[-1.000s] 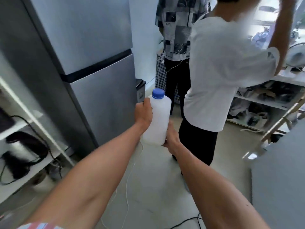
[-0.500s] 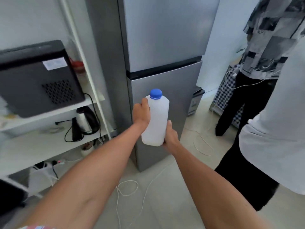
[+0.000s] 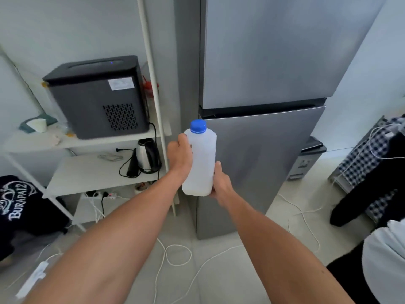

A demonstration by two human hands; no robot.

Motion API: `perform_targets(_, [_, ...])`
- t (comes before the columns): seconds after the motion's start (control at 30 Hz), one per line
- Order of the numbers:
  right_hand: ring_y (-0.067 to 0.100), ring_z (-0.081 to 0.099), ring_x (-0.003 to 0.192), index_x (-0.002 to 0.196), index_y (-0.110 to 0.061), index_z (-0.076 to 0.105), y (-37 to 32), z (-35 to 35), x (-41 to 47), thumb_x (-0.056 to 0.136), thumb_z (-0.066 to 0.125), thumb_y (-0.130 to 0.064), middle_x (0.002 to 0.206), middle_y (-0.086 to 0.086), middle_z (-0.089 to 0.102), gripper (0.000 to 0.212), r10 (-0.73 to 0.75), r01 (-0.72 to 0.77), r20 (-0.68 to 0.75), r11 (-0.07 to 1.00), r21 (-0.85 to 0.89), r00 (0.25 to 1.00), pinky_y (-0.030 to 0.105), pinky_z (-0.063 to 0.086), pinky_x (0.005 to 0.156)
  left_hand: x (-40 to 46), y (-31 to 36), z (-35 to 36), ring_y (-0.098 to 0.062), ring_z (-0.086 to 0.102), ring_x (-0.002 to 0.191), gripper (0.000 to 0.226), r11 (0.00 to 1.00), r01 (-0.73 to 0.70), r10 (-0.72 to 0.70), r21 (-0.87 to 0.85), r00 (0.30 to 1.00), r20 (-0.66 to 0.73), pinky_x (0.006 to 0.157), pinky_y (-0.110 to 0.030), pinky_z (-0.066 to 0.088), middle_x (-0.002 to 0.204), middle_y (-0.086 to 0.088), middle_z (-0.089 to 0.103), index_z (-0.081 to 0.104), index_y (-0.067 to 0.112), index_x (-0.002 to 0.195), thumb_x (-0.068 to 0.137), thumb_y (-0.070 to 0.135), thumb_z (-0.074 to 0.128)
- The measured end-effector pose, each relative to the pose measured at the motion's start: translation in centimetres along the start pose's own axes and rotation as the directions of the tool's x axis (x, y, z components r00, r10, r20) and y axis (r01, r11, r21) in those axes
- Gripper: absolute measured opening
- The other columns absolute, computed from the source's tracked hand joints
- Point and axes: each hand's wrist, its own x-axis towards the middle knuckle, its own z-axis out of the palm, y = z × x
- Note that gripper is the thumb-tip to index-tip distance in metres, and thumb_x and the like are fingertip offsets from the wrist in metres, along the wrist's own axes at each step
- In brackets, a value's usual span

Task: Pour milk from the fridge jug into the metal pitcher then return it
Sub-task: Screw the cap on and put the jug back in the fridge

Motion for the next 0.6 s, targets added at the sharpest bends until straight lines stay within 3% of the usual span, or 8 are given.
perform_targets(0.07, [0.028,0.068,0.101,0.114,-0.010,0.062,-1.3,0.0,0.7,0.098,0.030,-0.068,0.111,0.004,0.070,0.068,-0.071,0.066,-0.058,0.993,-0.094,0.996,0.049,0.058,0.095,0.6,-0.1,-0.2,-0.019,0.029,0.058,0.031,1.000,-0.001,0.001,0.000,1.000,-0.030,0.054,-0.031,0.024,0.059,-0.002,0.034,0.028,0.021,0.061,0.089,0.029,0.039])
perform_targets(0.13, [0.026,0.059,0.099,0.110,-0.010,0.058,-3.8,-0.2,1.1,0.103,0.030,-0.062,0.106,0.004,0.062,0.060,-0.255,0.226,-0.151,0.956,-0.185,0.955,0.042,0.049,0.091,1.2,-0.1,-0.6,-0.019,0.027,0.055,0.031,1.000,0.004,-0.004,-0.002,0.999,-0.038,0.054,-0.030,0.023,0.056,0.001,0.033,0.027,0.022,0.060,0.088,0.028,0.039])
perform_targets(0.23, [0.024,0.052,0.093,0.095,-0.011,0.051,-8.9,0.2,1.7,0.108,0.032,-0.049,0.105,0.004,0.056,0.044,-0.575,0.492,-0.186,0.796,-0.353,0.796,0.041,0.043,0.087,2.2,0.0,-1.2,-0.019,0.026,0.053,0.032,1.000,0.002,-0.003,-0.019,0.999,-0.039,0.054,-0.030,0.022,0.055,0.003,0.033,0.027,0.022,0.059,0.088,0.026,0.039])
perform_targets(0.3, [0.020,0.048,0.093,0.095,-0.014,0.050,-12.4,0.8,2.5,0.108,0.032,-0.047,0.114,0.004,0.056,0.040,-0.664,0.553,-0.141,0.706,-0.443,0.734,0.039,0.039,0.086,2.9,0.0,-1.5,-0.018,0.026,0.052,0.034,1.000,0.005,-0.006,-0.025,0.999,-0.046,0.054,-0.030,0.022,0.054,0.003,0.033,0.027,0.021,0.059,0.090,0.025,0.039])
perform_targets(0.4, [0.023,0.048,0.102,0.118,-0.010,0.062,-16.1,1.7,3.6,0.110,0.025,-0.050,0.133,0.008,0.055,0.055,-0.630,0.492,-0.059,0.659,-0.569,0.775,0.038,0.037,0.090,3.7,0.1,-2.0,-0.015,0.028,0.048,0.038,1.000,0.005,-0.005,-0.022,0.999,-0.043,0.053,-0.028,0.024,0.050,0.006,0.034,0.028,0.020,0.057,0.093,0.024,0.040])
perform_targets(0.5, [0.034,0.049,0.127,0.143,-0.009,0.055,-17.2,1.8,4.6,0.112,0.020,-0.045,0.142,0.016,0.052,0.059,-0.583,0.413,-0.004,0.581,-0.702,0.813,0.044,0.038,0.105,4.5,0.1,-2.4,-0.015,0.031,0.048,0.037,1.000,0.004,-0.005,-0.020,0.999,-0.041,0.053,-0.028,0.027,0.049,0.007,0.036,0.031,0.019,0.058,0.093,0.024,0.040])
perform_targets(0.6, [0.036,0.049,0.131,0.141,-0.007,0.056,-17.3,1.5,5.2,0.109,0.019,-0.058,0.144,0.015,0.052,0.071,-0.563,0.374,-0.046,0.606,-0.702,0.825,0.046,0.038,0.107,5.1,0.0,-2.5,-0.016,0.030,0.049,0.037,1.000,0.019,-0.020,-0.016,0.999,-0.048,0.053,-0.028,0.026,0.049,0.008,0.035,0.030,0.020,0.057,0.092,0.025,0.040])
